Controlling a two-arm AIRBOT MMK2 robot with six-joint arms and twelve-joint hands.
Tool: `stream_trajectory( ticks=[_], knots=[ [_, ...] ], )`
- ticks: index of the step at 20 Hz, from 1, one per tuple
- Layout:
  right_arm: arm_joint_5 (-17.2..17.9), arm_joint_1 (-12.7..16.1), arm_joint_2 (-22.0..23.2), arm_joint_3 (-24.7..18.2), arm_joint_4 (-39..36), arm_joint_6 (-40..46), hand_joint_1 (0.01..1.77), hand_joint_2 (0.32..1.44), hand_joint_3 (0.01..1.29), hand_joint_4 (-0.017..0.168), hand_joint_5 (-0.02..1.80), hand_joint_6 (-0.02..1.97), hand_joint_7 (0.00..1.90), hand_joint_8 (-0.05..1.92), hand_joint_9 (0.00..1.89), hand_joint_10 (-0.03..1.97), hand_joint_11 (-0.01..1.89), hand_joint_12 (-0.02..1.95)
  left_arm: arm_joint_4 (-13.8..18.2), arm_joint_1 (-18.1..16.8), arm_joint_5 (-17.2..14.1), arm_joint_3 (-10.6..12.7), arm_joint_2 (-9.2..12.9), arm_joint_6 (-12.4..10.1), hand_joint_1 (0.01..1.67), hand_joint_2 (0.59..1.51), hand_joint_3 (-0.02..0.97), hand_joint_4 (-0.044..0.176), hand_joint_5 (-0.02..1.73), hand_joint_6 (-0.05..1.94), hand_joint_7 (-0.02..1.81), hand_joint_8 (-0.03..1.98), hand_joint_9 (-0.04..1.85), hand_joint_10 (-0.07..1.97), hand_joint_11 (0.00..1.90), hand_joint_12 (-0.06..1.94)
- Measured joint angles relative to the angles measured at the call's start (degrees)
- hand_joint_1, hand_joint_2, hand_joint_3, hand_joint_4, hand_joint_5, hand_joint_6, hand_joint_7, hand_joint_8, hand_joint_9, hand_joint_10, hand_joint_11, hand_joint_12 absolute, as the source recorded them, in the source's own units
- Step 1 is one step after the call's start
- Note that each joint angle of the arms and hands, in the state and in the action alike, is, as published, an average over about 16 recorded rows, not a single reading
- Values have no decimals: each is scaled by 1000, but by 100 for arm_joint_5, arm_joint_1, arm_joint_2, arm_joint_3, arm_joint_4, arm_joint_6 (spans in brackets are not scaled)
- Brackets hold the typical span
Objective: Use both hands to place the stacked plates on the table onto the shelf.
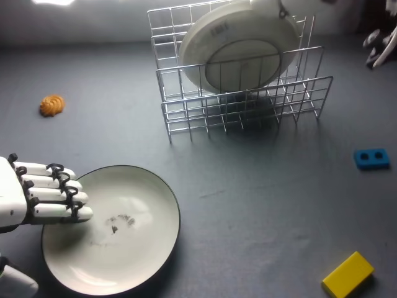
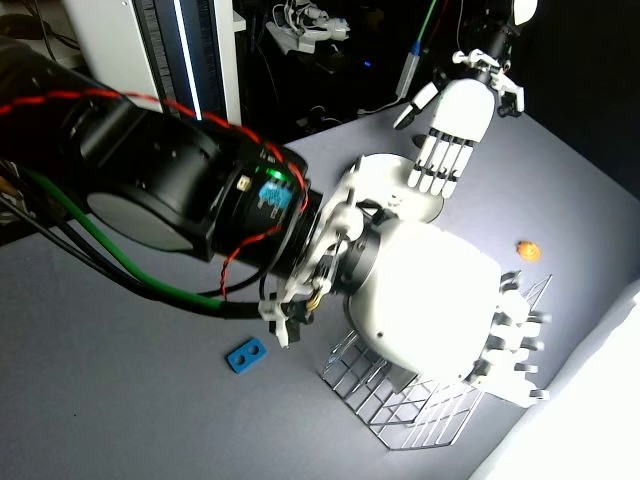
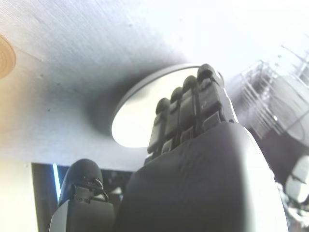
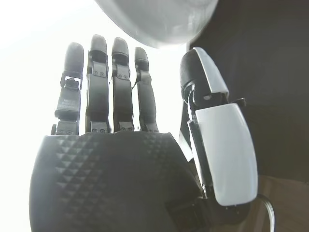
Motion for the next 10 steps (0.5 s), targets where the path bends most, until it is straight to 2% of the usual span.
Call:
stream_trajectory(
  ticks=[5, 10],
  knots=[
    [132, 102, 109, -541, -599, -436, 627, 1272, 12, 1, 236, 13, 295, 15, 280, 24, 12, 666, -493, 167, 230, 56, -112, 21, 19, 1145, 12, 0, 46, 4, 45, -1, 0, -18, 20, 10],
    [234, 121, 196, -1188, -1187, -969, 721, 1159, 12, 3, 123, 13, 156, 15, 147, 24, 25, 365, -872, 241, 305, 120, -127, 44, 18, 1144, 12, 0, 52, 1, 53, -2, -2, -20, 21, 11]
  ],
)
